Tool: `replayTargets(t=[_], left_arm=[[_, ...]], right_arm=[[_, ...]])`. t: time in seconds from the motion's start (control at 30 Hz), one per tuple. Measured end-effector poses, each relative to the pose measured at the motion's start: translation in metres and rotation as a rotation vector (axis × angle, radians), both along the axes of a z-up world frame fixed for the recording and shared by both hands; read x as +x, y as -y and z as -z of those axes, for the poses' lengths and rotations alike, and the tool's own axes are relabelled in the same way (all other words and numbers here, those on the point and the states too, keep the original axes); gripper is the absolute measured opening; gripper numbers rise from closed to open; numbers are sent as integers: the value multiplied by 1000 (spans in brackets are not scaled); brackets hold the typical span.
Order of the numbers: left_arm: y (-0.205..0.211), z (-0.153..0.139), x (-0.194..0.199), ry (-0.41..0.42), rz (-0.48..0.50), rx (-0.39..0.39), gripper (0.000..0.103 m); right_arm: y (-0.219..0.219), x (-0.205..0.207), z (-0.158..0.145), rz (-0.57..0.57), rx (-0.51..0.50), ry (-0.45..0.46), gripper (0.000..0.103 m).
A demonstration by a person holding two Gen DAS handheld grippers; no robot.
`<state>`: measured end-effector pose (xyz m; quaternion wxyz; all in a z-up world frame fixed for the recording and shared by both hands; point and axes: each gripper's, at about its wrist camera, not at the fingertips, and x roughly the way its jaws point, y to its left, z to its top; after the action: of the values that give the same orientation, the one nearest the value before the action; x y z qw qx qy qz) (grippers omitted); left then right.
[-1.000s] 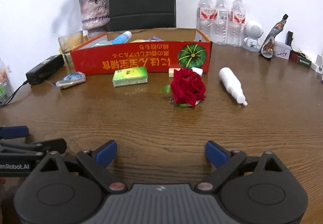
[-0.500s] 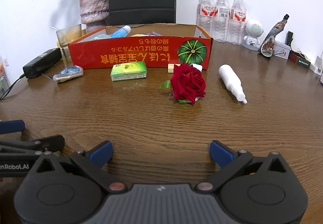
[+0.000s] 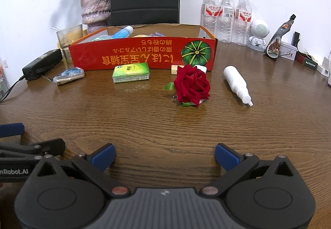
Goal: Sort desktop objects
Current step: 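Withdraw both open tools from the box back over the table, then grasp the blue-wrapped packet with the left tool while the right tool grasps the red rose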
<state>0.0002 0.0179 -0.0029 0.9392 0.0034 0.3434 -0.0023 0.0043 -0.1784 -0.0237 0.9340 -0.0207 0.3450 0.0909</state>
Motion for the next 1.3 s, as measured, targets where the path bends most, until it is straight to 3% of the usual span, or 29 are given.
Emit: replayTargets(t=[0.2,0.33,0.4,0.47,0.5,0.57,0.67,0.77,0.83,0.93,1.0,1.07,1.17,1.23,1.27,1.3], left_arm=[[-11,-9,10,-5,59,-22,103],[-36,-32,47,58,52,-2,103],[-49,-34,79,34,71,1,103],[-62,-31,113,-39,54,-28,100],[-67,-30,125,-62,38,-44,92],[-73,-30,139,-59,45,-60,88],[-71,-27,151,-47,91,-23,88],[-70,-19,161,-65,135,-15,87],[-71,-11,166,-81,137,-30,76],[-64,-10,161,-48,156,12,58],[-60,-11,158,-40,175,5,30],[-52,-11,152,-34,187,17,9],[-39,-12,136,-33,207,33,2],[-30,-14,123,-38,229,38,2],[-25,-16,115,-29,242,43,5],[-20,-19,107,-14,254,59,18]], right_arm=[[1,6,-1,-2,1,-2,102],[10,29,-9,21,5,-4,92],[16,46,-13,43,19,-11,91],[21,63,-16,69,42,9,84],[24,70,-17,81,58,21,81],[25,81,-15,90,57,24,75],[22,94,-9,76,41,21,71],[18,98,-3,70,14,37,54],[20,97,-3,70,24,43,46],[23,95,-4,68,36,52,42],[24,93,-3,62,33,57,41],[22,92,-3,45,34,57,41],[20,88,-6,16,30,65,40],[22,84,-8,12,31,77,40],[23,83,-9,12,32,81,40],[24,81,-10,12,34,85,40]])
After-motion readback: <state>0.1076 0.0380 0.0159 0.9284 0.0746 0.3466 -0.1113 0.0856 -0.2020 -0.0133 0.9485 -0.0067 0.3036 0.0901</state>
